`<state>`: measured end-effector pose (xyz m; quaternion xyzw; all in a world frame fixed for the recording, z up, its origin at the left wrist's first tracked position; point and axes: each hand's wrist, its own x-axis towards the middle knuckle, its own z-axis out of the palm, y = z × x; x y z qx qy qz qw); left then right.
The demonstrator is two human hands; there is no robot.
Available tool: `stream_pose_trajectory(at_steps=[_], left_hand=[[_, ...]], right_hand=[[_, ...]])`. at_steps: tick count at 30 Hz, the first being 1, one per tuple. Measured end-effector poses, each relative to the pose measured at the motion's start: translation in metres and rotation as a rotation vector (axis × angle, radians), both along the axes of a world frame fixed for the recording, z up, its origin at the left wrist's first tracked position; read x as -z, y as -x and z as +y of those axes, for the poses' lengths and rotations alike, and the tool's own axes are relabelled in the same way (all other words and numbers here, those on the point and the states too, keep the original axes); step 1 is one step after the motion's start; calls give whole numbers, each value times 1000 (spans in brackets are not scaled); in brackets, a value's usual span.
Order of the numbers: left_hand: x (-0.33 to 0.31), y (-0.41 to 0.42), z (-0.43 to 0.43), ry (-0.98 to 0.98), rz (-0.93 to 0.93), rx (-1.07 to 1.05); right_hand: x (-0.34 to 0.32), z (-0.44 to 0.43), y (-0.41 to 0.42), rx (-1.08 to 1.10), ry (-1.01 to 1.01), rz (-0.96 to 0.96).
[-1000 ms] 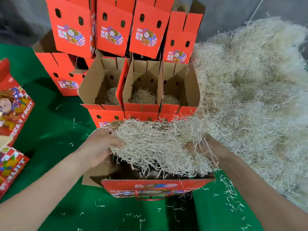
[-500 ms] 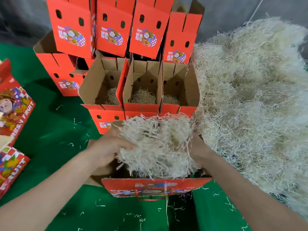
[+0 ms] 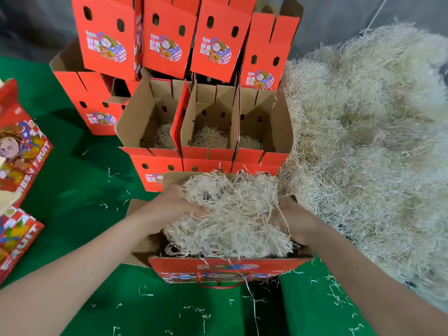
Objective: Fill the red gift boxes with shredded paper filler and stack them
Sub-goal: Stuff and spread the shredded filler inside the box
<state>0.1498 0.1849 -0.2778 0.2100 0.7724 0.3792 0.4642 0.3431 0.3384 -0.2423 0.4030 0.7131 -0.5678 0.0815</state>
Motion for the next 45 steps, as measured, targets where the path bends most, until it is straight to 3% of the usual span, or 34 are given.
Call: stream_pose_trajectory(at_steps=[4, 7, 9, 13, 20, 24, 28, 33, 36, 38, 42, 45], left_hand=[[2, 16, -16, 80, 28, 10], [-7, -3, -8, 22, -201, 163], [-14, -21, 3, -24, -234, 273], [-8, -33, 16, -107, 58, 181], [-3, 9, -12, 113, 231, 83], [-16, -5, -6, 10, 105, 123], [-28, -29, 14, 42, -159, 188], [-11, -29, 20, -98, 65, 34], [-6, -7, 5, -14, 343, 52], [-2, -2, -1, 14, 418, 104], [-3, -5, 1, 32, 167, -18], [-10, -1, 0, 56, -194, -9]], right_hand=[[8, 11, -13, 59, 133, 27], [16, 3, 0, 29, 190, 78], [20, -6, 10, -33, 187, 80], [16, -6, 9, 11, 168, 72], [9, 21, -16, 199, 86, 93], [8, 8, -4, 99, 122, 128], [11, -16, 20, -62, 106, 139], [16, -11, 18, 9, 34, 117], [16, 13, -2, 194, 81, 155], [17, 16, -10, 198, 122, 179], [17, 9, -17, -103, 340, 125], [18, 5, -18, -167, 366, 128]])
